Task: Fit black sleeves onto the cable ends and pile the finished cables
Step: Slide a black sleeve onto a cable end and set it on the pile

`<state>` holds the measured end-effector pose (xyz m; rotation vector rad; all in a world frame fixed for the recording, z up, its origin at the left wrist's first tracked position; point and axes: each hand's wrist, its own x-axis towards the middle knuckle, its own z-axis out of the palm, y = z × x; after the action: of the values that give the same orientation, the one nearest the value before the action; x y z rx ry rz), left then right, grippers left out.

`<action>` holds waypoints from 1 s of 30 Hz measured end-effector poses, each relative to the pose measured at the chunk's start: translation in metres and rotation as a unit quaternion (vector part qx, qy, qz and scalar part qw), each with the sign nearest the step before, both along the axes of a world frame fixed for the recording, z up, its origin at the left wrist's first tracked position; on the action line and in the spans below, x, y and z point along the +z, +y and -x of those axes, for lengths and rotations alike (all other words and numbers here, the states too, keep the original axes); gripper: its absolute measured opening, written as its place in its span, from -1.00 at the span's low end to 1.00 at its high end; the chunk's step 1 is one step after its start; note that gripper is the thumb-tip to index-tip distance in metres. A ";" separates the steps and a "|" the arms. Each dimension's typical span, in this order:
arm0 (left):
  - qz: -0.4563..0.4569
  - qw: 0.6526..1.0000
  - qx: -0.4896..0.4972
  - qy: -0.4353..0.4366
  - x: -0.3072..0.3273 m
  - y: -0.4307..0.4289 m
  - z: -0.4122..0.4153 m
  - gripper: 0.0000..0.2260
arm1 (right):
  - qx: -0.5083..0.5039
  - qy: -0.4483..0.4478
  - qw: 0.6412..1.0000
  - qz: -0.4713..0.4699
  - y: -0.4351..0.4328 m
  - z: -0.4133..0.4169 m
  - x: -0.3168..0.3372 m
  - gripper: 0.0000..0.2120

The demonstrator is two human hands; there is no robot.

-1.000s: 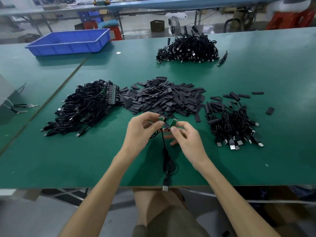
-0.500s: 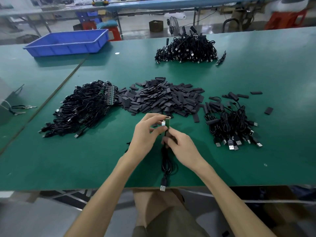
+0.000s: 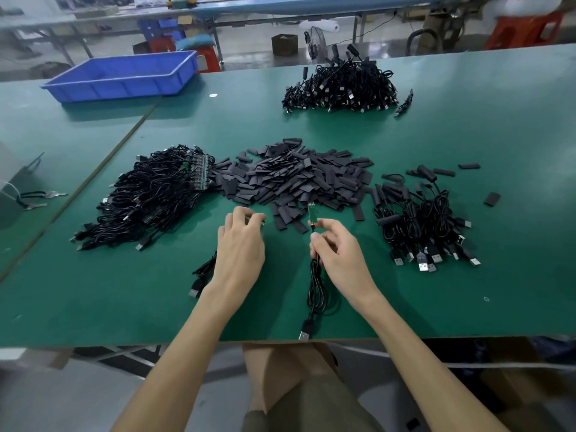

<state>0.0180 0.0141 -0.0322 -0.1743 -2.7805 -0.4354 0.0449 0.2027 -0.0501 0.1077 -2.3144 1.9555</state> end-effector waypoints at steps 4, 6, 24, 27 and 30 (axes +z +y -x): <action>-0.018 0.998 -0.052 0.007 0.005 0.013 0.004 -0.64 | -0.004 0.001 1.000 0.015 0.000 0.000 0.000 -0.90; -0.024 0.996 -0.082 0.004 0.006 0.019 0.013 -0.63 | -0.006 0.004 1.000 0.015 -0.001 0.000 0.001 -0.91; -0.092 0.993 -0.078 0.001 0.006 0.018 0.036 -0.85 | -0.015 0.008 1.000 0.004 0.000 0.001 0.002 -0.84; -0.265 0.953 -0.111 -0.092 0.017 0.020 0.027 -0.83 | -0.031 0.006 0.999 0.004 0.000 0.002 0.000 -0.78; -0.291 0.929 -0.164 -0.160 0.022 0.022 0.016 -0.76 | -0.034 0.006 0.999 0.010 0.001 0.001 0.001 -0.81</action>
<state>0.0023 0.0357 -0.0103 -0.4593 -2.7749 -1.4621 0.0438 0.2034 -0.0491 0.0376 -2.2602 1.9399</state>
